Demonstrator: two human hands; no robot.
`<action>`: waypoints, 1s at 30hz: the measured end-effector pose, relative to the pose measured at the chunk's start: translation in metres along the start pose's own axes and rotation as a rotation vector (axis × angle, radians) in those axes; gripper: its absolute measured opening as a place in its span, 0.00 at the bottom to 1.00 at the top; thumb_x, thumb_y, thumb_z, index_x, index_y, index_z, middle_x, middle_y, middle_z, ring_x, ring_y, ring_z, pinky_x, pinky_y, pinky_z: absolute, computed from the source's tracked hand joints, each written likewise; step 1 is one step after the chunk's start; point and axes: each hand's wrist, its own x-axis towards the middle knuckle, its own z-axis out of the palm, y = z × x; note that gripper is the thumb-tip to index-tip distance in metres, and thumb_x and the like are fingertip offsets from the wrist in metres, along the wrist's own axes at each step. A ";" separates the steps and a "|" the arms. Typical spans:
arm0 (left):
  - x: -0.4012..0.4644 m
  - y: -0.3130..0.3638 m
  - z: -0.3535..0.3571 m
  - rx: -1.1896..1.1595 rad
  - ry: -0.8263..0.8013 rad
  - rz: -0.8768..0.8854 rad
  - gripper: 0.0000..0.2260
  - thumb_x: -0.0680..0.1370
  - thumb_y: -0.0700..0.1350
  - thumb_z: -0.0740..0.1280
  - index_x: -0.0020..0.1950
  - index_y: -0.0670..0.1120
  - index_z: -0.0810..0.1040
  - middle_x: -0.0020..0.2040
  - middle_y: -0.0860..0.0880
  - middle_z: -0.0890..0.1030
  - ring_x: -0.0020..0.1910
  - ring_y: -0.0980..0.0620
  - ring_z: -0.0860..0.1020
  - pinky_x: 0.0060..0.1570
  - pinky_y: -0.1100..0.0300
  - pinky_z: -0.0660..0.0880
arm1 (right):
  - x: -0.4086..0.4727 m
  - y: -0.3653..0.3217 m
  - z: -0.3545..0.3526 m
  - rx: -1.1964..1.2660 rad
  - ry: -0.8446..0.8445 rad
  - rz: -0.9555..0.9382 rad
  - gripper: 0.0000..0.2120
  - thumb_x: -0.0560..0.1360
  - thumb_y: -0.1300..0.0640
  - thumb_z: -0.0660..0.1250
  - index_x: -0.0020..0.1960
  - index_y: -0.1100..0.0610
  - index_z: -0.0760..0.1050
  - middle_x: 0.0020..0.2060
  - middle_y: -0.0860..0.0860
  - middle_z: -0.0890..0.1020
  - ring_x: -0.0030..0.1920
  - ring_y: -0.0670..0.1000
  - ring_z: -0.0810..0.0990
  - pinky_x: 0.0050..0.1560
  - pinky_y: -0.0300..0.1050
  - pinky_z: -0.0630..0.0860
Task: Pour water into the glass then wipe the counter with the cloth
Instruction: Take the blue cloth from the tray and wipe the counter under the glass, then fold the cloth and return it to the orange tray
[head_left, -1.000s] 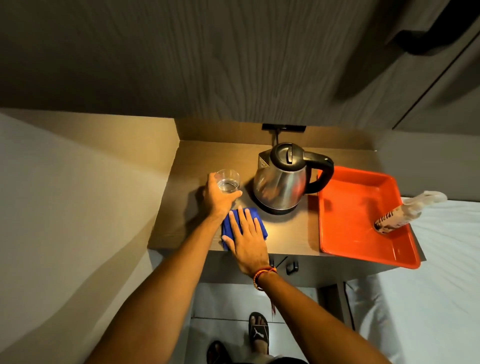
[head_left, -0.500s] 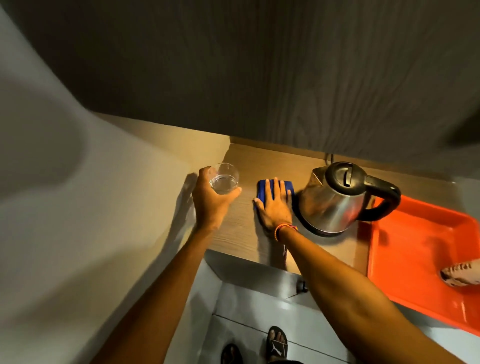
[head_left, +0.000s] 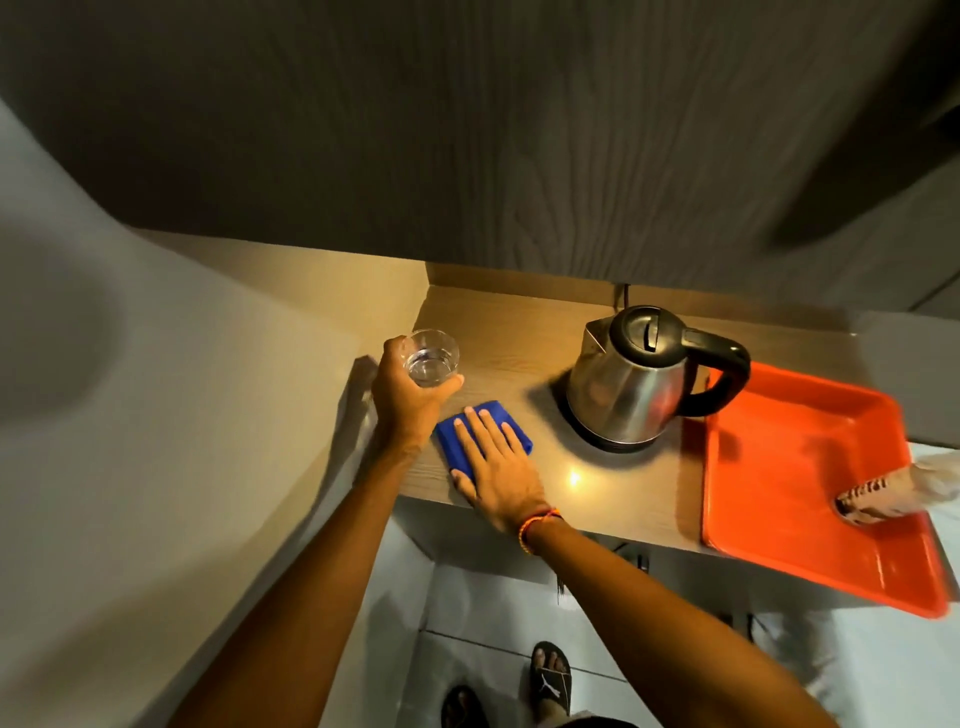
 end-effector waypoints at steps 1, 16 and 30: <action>-0.004 0.000 0.005 -0.020 -0.022 -0.005 0.36 0.62 0.45 0.84 0.67 0.42 0.75 0.62 0.42 0.83 0.58 0.46 0.82 0.49 0.65 0.78 | -0.008 0.010 -0.001 0.004 0.026 0.041 0.34 0.81 0.36 0.46 0.81 0.52 0.49 0.81 0.52 0.52 0.81 0.54 0.51 0.80 0.55 0.46; -0.044 0.001 0.062 -0.084 -0.268 -0.198 0.38 0.63 0.42 0.84 0.69 0.44 0.73 0.63 0.45 0.81 0.59 0.50 0.78 0.50 0.66 0.74 | -0.079 0.053 -0.041 0.408 0.457 0.651 0.19 0.81 0.46 0.55 0.56 0.57 0.78 0.57 0.55 0.79 0.59 0.58 0.77 0.60 0.51 0.72; -0.142 0.008 0.080 0.469 -0.340 -0.162 0.25 0.80 0.58 0.65 0.63 0.38 0.79 0.65 0.40 0.77 0.66 0.41 0.73 0.67 0.48 0.70 | -0.068 0.071 -0.073 0.769 0.199 0.940 0.14 0.72 0.63 0.63 0.27 0.60 0.71 0.35 0.64 0.80 0.41 0.62 0.79 0.44 0.52 0.75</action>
